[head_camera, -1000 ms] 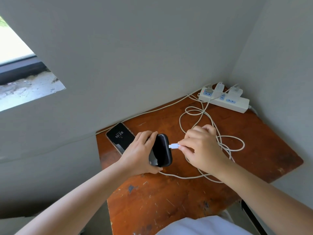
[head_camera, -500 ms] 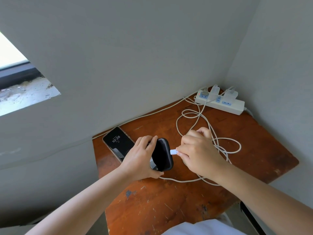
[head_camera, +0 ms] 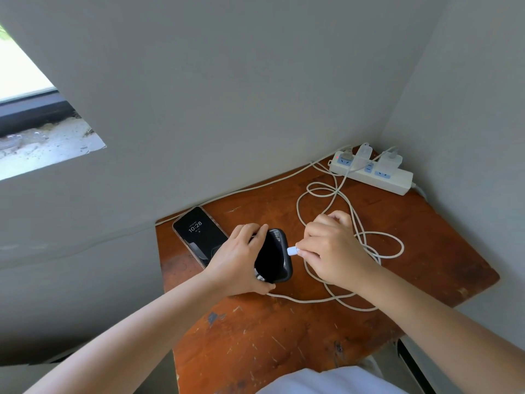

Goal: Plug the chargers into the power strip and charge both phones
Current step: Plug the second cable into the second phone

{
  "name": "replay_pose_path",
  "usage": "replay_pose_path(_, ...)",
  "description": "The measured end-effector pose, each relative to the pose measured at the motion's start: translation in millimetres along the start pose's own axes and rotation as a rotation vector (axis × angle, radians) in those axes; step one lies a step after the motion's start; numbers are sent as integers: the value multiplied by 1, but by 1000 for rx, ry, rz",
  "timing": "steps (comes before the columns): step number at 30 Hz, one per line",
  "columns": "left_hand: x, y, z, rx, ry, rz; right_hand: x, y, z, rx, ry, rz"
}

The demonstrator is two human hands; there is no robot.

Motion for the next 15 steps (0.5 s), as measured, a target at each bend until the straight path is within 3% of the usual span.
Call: replay_pose_path(15,-2,4,1,40,-51,55,-7,-19,-13,-36,-21,72)
Point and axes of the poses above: each hand's wrist, its own z-axis towards the middle knuckle, its own y-axis out of the back of the hand, x = y × z, the point moved 3 cm from there along z, towards the middle knuckle, and after that the axes turned 3 degrees about -x, right-handed, at the moved point
